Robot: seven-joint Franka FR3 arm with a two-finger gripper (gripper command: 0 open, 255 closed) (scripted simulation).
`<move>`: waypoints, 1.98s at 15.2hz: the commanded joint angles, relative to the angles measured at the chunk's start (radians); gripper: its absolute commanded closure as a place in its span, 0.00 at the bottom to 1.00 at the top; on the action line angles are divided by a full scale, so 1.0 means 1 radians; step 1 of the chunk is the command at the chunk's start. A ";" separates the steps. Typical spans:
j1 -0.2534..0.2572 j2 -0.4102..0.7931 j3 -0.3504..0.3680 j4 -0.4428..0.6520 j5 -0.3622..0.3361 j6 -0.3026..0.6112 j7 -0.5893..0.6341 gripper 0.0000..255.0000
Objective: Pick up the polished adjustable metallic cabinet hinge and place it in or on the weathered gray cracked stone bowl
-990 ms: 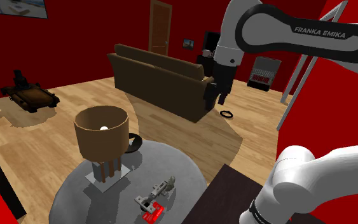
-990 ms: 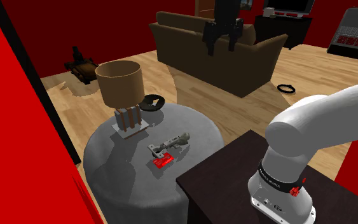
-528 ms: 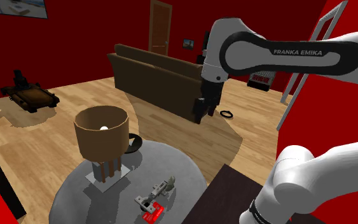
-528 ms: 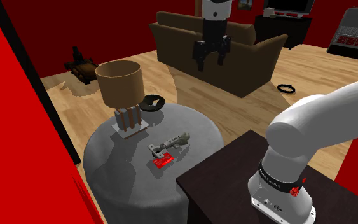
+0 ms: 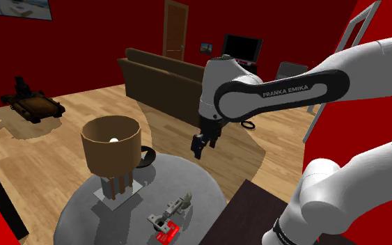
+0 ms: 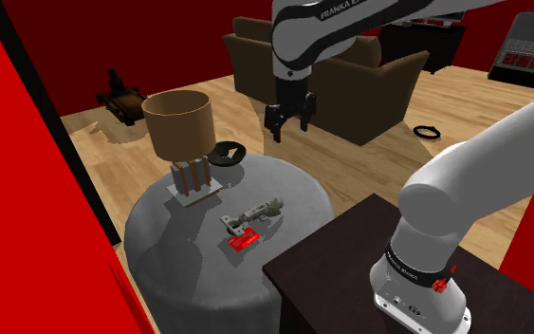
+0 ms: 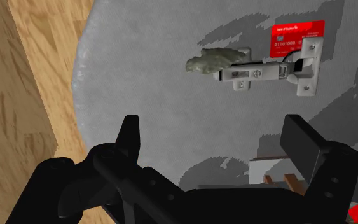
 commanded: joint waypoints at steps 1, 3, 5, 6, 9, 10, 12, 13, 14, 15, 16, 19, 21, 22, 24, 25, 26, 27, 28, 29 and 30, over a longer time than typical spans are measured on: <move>0.005 0.045 0.017 -0.021 -0.002 0.068 0.010 0.00; 0.009 0.106 0.037 -0.035 -0.008 0.140 0.027 0.00; 0.011 0.173 0.058 -0.042 -0.018 0.211 0.046 0.00; 0.011 0.208 0.069 -0.043 -0.025 0.247 0.057 0.00; 0.009 0.321 0.099 -0.038 -0.059 0.349 0.098 0.00; 0.008 0.361 0.109 -0.033 -0.075 0.382 0.115 0.00; 0.005 0.444 0.126 -0.019 -0.116 0.444 0.154 0.00; 0.003 0.486 0.132 -0.010 -0.141 0.473 0.176 0.00; 0.003 0.529 0.137 0.002 -0.169 0.500 0.201 0.00; 0.004 0.573 0.140 0.014 -0.200 0.526 0.227 0.00; 0.008 0.617 0.140 0.029 -0.234 0.550 0.256 0.00; 0.033 0.748 0.122 0.081 -0.341 0.611 0.343 0.00; 0.049 0.801 0.104 0.100 -0.382 0.638 0.376 0.00; 0.053 0.815 0.098 0.102 -0.394 0.650 0.385 0.00; 0.060 0.843 0.083 0.106 -0.418 0.673 0.402 0.00; 0.064 0.857 0.076 0.108 -0.430 0.684 0.410 0.00; 0.068 0.872 0.068 0.111 -0.441 0.695 0.419 0.00; 0.073 0.886 0.060 0.113 -0.453 0.706 0.427 0.00; 0.076 0.895 0.055 0.115 -0.459 0.713 0.432 0.00; 0.076 0.895 0.055 0.115 -0.459 0.713 0.432 0.00; 0.076 0.895 0.055 0.115 -0.459 0.713 0.432 0.00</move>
